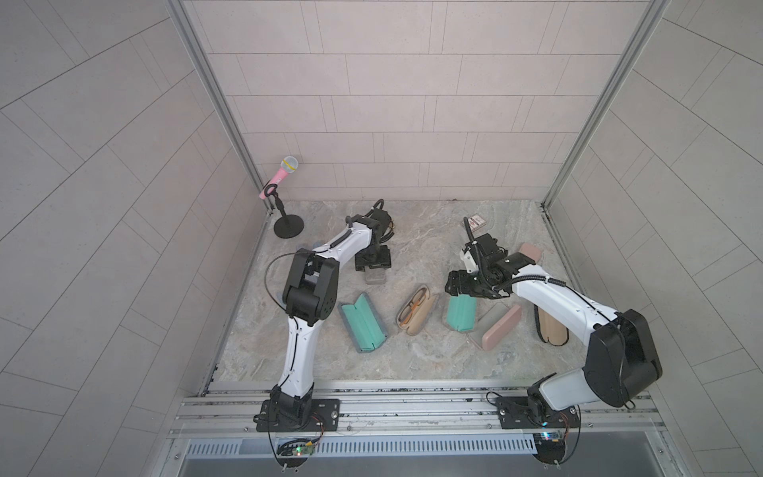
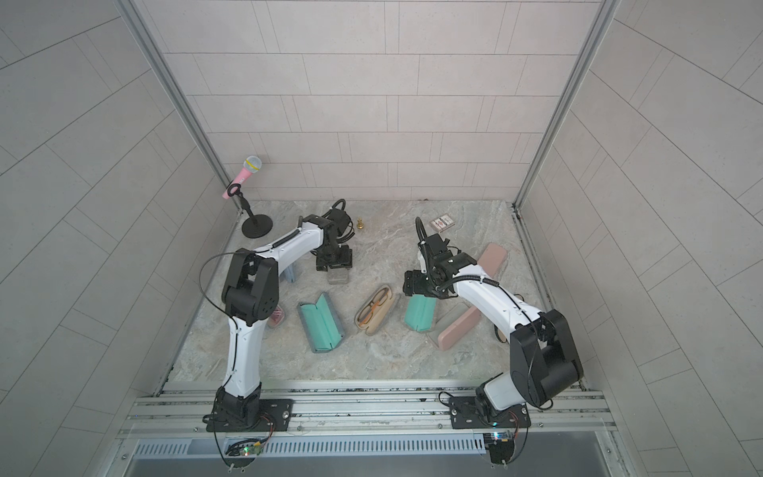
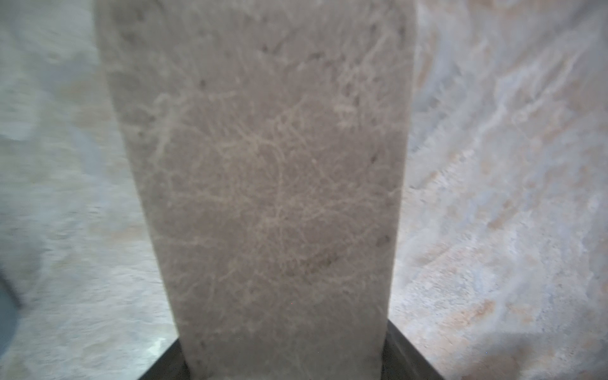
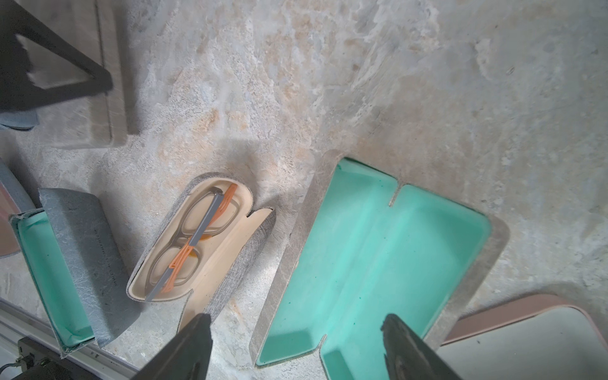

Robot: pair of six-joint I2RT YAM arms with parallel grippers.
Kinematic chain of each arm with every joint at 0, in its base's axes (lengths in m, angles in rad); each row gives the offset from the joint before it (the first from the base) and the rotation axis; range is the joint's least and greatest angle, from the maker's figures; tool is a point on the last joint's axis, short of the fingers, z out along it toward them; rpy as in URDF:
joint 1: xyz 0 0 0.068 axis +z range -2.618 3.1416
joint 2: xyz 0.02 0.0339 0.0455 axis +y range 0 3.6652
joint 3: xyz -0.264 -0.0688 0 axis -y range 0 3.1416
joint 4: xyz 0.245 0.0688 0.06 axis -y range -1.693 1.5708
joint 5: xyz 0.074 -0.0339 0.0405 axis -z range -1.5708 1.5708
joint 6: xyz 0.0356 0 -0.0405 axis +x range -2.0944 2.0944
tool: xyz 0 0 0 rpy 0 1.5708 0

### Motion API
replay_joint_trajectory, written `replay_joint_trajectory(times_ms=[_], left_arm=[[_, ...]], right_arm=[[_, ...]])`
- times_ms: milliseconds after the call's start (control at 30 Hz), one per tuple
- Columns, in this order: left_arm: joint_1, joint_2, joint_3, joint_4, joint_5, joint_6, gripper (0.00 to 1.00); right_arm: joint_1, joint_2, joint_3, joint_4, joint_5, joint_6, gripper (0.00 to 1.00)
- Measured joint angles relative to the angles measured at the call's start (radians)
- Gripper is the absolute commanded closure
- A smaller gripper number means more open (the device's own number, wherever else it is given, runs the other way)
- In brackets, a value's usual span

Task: Close the glasses case
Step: Move the glasses case to the center of the board.

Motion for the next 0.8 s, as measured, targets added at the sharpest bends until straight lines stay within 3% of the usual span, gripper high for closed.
replay_joint_trajectory(times_ms=[433, 800], left_arm=[[0.192, -0.034, -0.066, 0.016, 0.013, 0.027, 0.32], [0.214, -0.023, -0.088, 0.040, 0.034, 0.043, 0.13]], right_arm=[[0.010, 0.000, 0.000, 0.000, -0.004, 0.006, 0.17], [0.019, 0.000, 0.000, 0.000, -0.004, 0.008, 0.17]])
